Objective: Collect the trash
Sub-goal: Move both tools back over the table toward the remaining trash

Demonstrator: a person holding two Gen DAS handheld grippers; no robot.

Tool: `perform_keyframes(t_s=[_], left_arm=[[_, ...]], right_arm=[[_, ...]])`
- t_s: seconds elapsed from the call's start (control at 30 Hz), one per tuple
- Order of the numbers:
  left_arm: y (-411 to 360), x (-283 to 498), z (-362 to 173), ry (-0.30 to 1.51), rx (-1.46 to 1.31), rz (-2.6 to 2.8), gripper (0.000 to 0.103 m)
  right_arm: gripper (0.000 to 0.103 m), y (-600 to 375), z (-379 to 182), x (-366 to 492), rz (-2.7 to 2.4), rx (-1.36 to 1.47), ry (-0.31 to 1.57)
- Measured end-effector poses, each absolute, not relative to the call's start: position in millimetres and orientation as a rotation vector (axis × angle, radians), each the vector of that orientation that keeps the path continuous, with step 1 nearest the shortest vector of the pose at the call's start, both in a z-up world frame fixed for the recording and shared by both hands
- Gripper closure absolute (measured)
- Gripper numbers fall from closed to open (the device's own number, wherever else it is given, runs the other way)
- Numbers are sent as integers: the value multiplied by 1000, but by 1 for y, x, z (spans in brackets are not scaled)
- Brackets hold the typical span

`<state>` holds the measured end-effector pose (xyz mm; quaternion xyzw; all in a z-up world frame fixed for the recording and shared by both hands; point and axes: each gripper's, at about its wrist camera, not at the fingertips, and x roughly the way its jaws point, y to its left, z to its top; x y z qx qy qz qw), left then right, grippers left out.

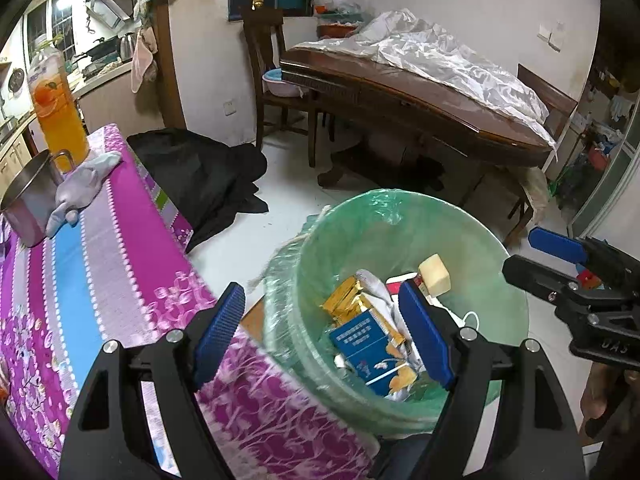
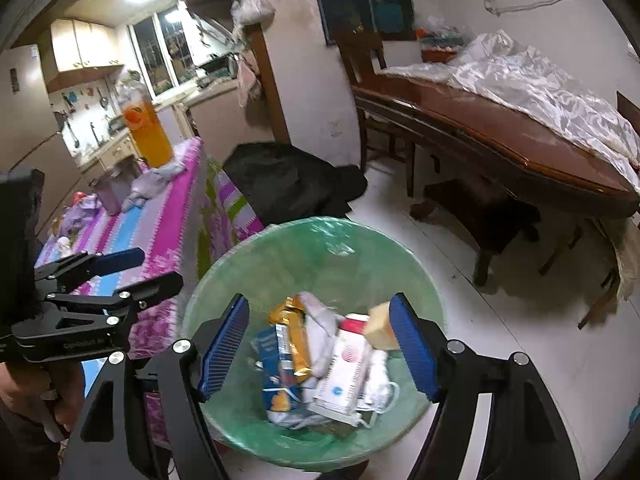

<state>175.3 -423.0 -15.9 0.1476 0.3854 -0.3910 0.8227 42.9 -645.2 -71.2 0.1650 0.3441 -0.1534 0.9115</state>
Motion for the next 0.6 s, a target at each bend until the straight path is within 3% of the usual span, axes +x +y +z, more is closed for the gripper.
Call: perform_keyframes(t_s=[0.27,0.6], left_arm=[[-329,198,-4,786,251,-726,22],[-107,263,-4,814,77,-384,20]], right_arm=[[22,-580,-48,57,-174,308,606],[21,-455,-41,126,97,155,653]])
